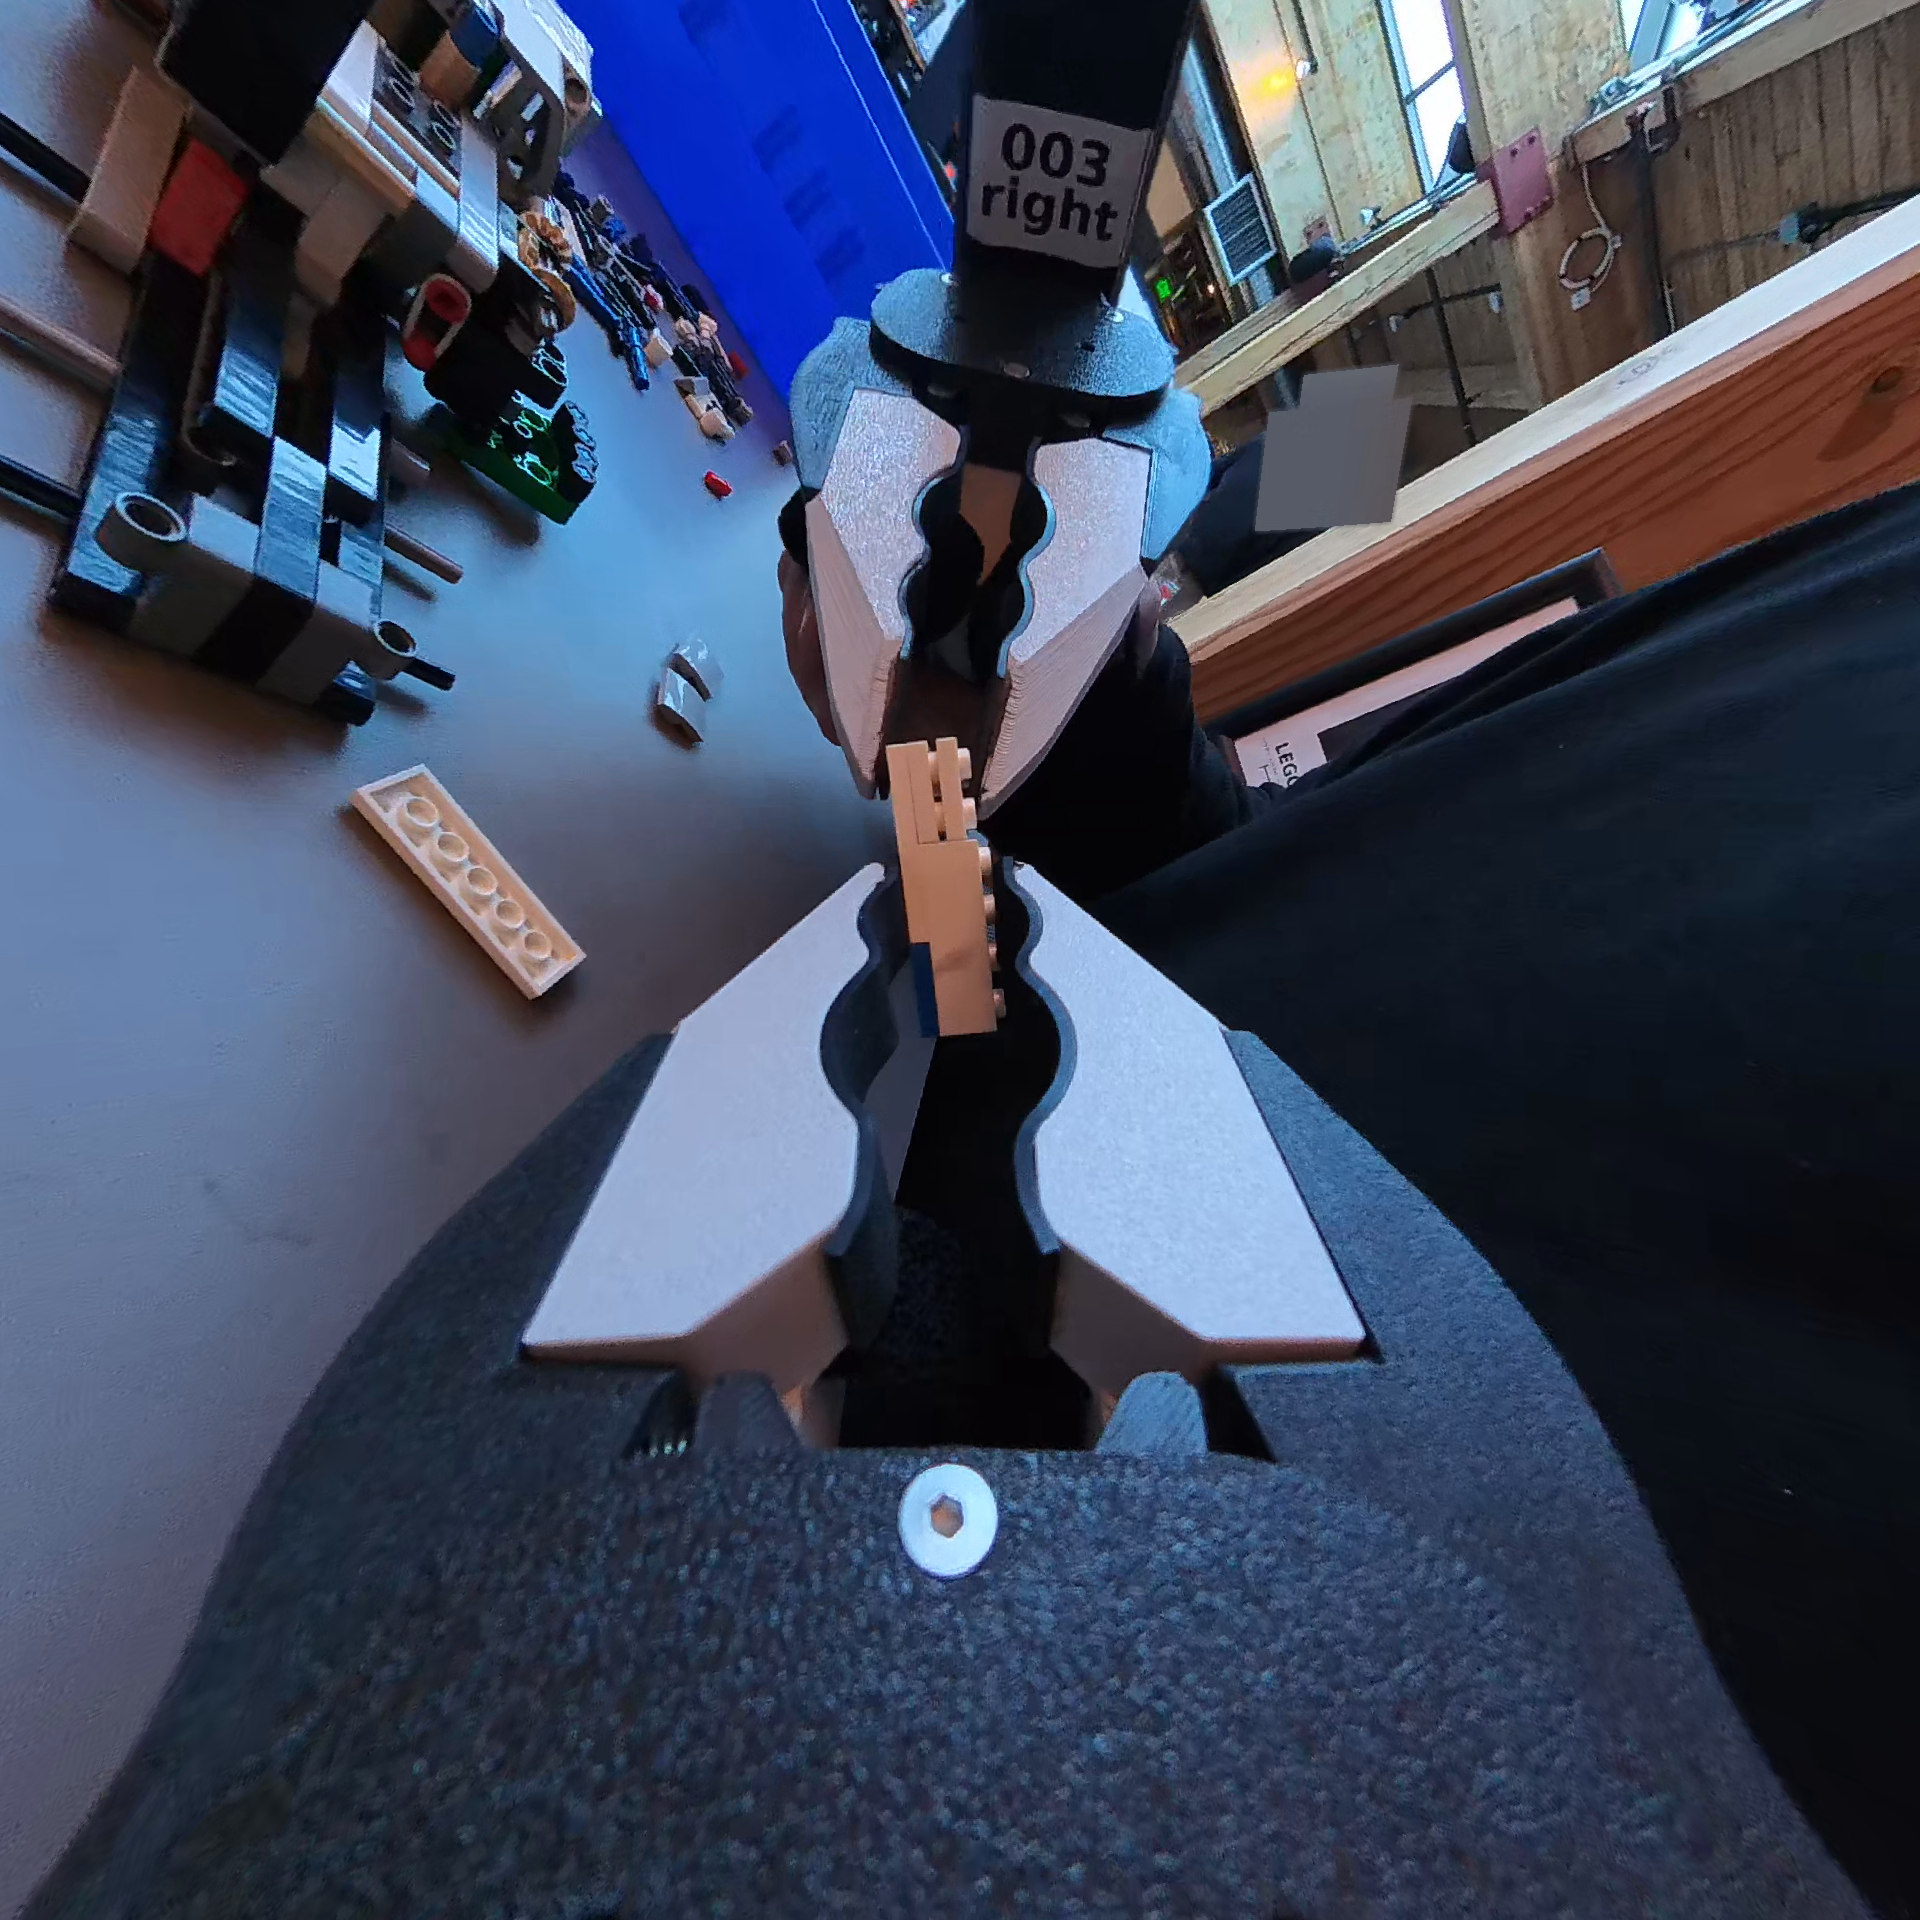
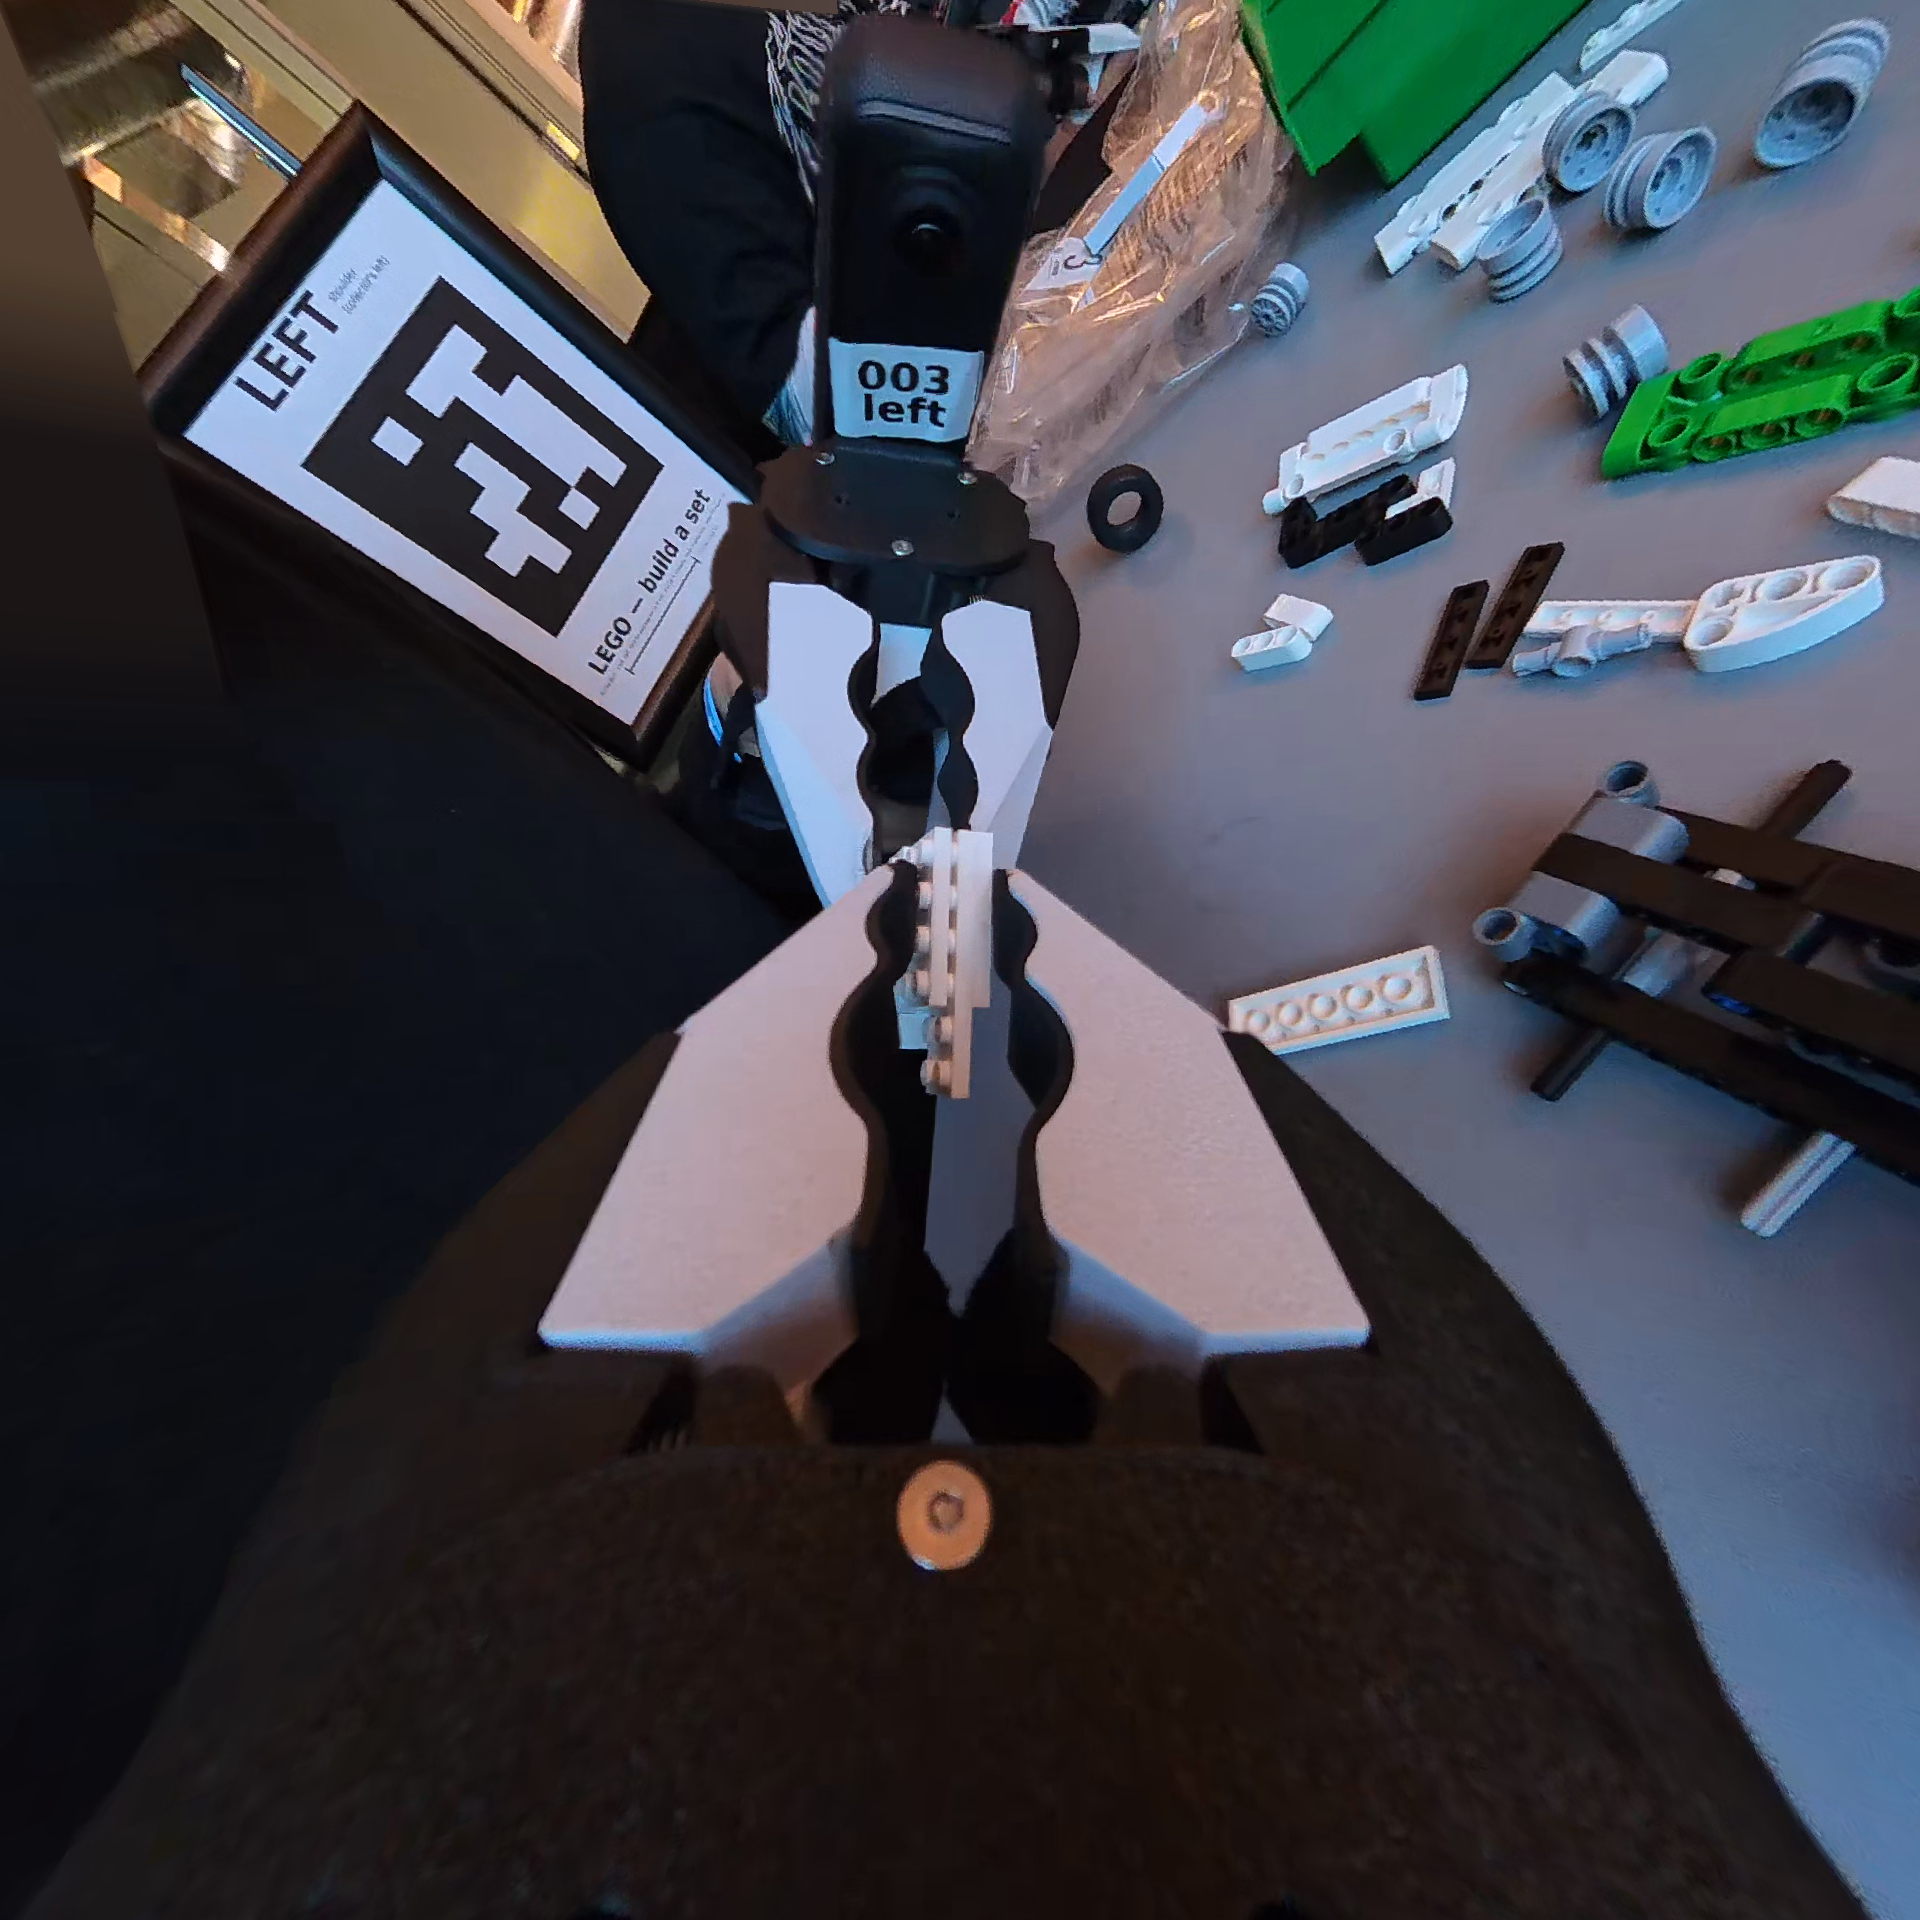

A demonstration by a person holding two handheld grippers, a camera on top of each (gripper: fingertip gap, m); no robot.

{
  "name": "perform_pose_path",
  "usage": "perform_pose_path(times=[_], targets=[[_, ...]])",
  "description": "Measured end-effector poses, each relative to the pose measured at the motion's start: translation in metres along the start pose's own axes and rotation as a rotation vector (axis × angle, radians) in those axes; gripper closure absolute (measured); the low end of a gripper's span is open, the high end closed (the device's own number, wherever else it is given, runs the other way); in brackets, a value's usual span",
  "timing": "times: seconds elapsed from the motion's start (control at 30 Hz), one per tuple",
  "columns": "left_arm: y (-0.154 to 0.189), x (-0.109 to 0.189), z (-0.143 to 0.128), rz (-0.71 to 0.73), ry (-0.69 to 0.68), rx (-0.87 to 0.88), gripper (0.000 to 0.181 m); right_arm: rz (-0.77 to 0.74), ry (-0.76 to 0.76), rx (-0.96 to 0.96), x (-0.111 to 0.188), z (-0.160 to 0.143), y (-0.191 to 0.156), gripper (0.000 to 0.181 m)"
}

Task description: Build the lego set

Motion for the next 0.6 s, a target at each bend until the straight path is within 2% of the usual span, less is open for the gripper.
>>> perform_pose_path(times=[0.27,0.6], targets=[[-0.0008,-0.0003,-0.0035,0.02,-0.023,-0.017,0.167,0.038,0.008,-0.049,-0.0011,-0.0034,-0.0019,0.168],[0.0022,-0.004,-0.003,0.012,-0.027,-0.018,0.167,0.012,0.028,-0.053,0.003,-0.0028,-0.0042,0.168]])
Point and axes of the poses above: each gripper's, where its closed fingertips meet, x back along the fingers, z out of its top, y = z × x across the jaws, the point moved 1 cm from there along x, back along the fingers, and after that the axes turned 12 degrees about x, right-handed, at the moved point
